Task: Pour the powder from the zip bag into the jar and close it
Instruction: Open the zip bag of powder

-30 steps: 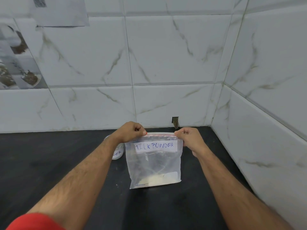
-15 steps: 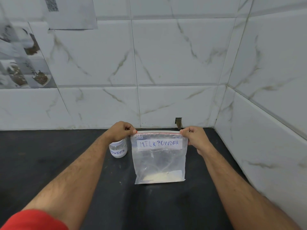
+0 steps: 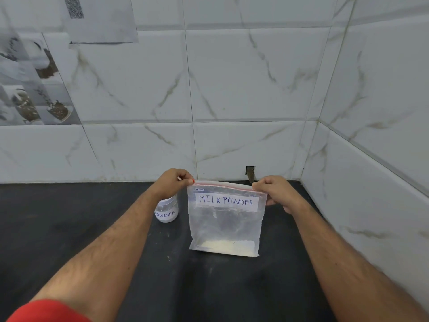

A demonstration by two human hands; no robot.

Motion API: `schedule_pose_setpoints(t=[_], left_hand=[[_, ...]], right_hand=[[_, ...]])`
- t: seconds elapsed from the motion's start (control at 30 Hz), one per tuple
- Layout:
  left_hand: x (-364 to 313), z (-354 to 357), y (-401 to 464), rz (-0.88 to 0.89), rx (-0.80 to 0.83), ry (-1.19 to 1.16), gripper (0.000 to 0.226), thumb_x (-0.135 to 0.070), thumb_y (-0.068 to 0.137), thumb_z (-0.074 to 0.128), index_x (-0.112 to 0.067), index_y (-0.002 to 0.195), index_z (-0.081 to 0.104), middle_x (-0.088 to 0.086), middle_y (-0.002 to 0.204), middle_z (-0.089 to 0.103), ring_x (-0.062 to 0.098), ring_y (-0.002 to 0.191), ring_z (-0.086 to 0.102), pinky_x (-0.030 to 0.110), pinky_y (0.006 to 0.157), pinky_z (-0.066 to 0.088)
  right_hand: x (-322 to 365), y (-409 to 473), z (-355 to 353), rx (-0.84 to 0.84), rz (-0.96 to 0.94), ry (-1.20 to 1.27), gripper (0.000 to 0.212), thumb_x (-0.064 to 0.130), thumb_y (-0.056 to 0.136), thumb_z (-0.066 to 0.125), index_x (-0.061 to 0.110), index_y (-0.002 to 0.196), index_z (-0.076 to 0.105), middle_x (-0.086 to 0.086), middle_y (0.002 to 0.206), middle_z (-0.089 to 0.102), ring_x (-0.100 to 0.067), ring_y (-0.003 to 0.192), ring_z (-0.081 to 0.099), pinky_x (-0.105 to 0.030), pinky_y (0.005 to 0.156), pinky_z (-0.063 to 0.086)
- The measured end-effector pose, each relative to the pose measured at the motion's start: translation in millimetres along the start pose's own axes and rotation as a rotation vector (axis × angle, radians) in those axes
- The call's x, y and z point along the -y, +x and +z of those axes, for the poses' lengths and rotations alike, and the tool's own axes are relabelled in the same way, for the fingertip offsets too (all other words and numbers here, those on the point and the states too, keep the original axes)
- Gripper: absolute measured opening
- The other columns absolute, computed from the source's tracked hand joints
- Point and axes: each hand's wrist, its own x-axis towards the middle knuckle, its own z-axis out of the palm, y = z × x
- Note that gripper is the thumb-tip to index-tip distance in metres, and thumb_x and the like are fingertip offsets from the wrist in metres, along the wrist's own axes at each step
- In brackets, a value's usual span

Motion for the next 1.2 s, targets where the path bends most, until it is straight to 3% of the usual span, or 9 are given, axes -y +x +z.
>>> schedule_pose_setpoints(t=[0.13, 0.23, 0.3, 0.53, 0.67, 0.77, 0.9, 1.07, 1.2], left_hand=[[-11.1, 4.7, 4.5, 0.037, -0.058, -0.04, 0.011, -0.023, 0.094, 0.066, -0.015, 0.094, 0.075, 0.009, 0.095, 0.069, 0.013, 0.078, 0.055, 0.023, 0.072, 0.043], [-23.3, 9.2, 7.8, 0.065, -0.048, -0.077, 0.011, -0.021, 0.094, 0.066, -0.015, 0.096, 0.075, 0.015, 0.098, 0.07, 0.015, 0.081, 0.055, 0.026, 0.075, 0.044], [-29.1, 13.1, 9.3, 0.083, -0.051, -0.085, 0.011, -0.02, 0.094, 0.066, -0.016, 0.094, 0.076, 0.015, 0.098, 0.071, 0.015, 0.082, 0.056, 0.027, 0.077, 0.045], [-34.6, 26.1, 8.5, 0.06, -0.134, -0.157, 0.011, -0.02, 0.095, 0.064, -0.016, 0.099, 0.074, 0.001, 0.091, 0.069, 0.013, 0.08, 0.056, 0.025, 0.076, 0.043], [-39.1, 39.2, 3.5, -0.066, -0.227, -0.203, 0.028, -0.036, 0.094, 0.064, -0.023, 0.117, 0.056, 0.002, 0.086, 0.061, 0.017, 0.08, 0.058, 0.028, 0.074, 0.043], [-48.8, 53.6, -3.4, -0.194, -0.3, -0.216, 0.036, -0.052, 0.09, 0.063, -0.019, 0.1, 0.054, -0.005, 0.076, 0.056, 0.017, 0.075, 0.057, 0.031, 0.064, 0.04], [-63.5, 70.4, -11.7, -0.255, -0.064, -0.109, 0.057, -0.066, 0.089, 0.051, -0.02, 0.061, 0.034, -0.004, 0.057, 0.041, 0.016, 0.055, 0.042, 0.03, 0.057, 0.035], [-72.4, 72.8, -12.4, -0.249, 0.066, -0.104, 0.04, -0.047, 0.089, 0.056, -0.013, 0.07, 0.06, -0.002, 0.071, 0.062, 0.013, 0.057, 0.051, 0.023, 0.051, 0.037], [-77.9, 73.0, -11.6, -0.211, 0.104, -0.006, 0.028, -0.036, 0.085, 0.058, -0.013, 0.069, 0.06, -0.006, 0.057, 0.055, 0.011, 0.048, 0.048, 0.019, 0.046, 0.036]], right_hand=[[23.3, 6.3, 0.8, 0.088, -0.038, -0.197, 0.031, 0.037, 0.097, 0.064, 0.011, 0.082, 0.07, 0.003, 0.068, 0.066, -0.005, 0.051, 0.056, -0.019, 0.05, 0.046], [35.2, 11.5, 9.3, 0.213, -0.048, -0.306, 0.032, 0.038, 0.094, 0.066, 0.007, 0.092, 0.071, 0.0, 0.075, 0.073, -0.012, 0.063, 0.067, -0.03, 0.064, 0.056], [40.3, 13.4, 16.6, 0.24, -0.067, -0.377, 0.028, 0.036, 0.091, 0.07, 0.008, 0.087, 0.071, 0.002, 0.069, 0.068, -0.012, 0.063, 0.063, -0.031, 0.062, 0.054], [52.1, 17.8, 39.8, 0.161, -0.154, -0.635, 0.024, 0.016, 0.083, 0.066, 0.019, 0.061, 0.058, 0.008, 0.06, 0.056, -0.01, 0.057, 0.049, -0.025, 0.056, 0.04], [50.4, 21.4, 47.1, 0.044, -0.153, -0.652, 0.011, 0.01, 0.08, 0.066, 0.009, 0.07, 0.07, 0.003, 0.066, 0.065, -0.013, 0.063, 0.057, -0.026, 0.056, 0.042], [49.2, 23.9, 49.4, -0.015, -0.135, -0.605, 0.011, 0.008, 0.08, 0.066, 0.008, 0.07, 0.071, -0.004, 0.071, 0.071, -0.021, 0.069, 0.067, -0.03, 0.058, 0.049], [49.4, 25.8, 51.5, -0.059, -0.111, -0.551, 0.012, 0.006, 0.083, 0.064, -0.003, 0.08, 0.072, -0.015, 0.077, 0.074, -0.03, 0.069, 0.073, -0.03, 0.049, 0.056], [43.9, 27.6, 49.2, -0.121, -0.118, -0.561, 0.011, 0.005, 0.084, 0.065, -0.002, 0.079, 0.072, -0.014, 0.082, 0.074, -0.03, 0.073, 0.072, -0.027, 0.048, 0.051], [40.7, 27.9, 43.3, -0.173, -0.125, -0.61, 0.011, 0.009, 0.085, 0.063, 0.007, 0.079, 0.073, -0.005, 0.081, 0.073, -0.023, 0.075, 0.067, -0.024, 0.052, 0.042]])
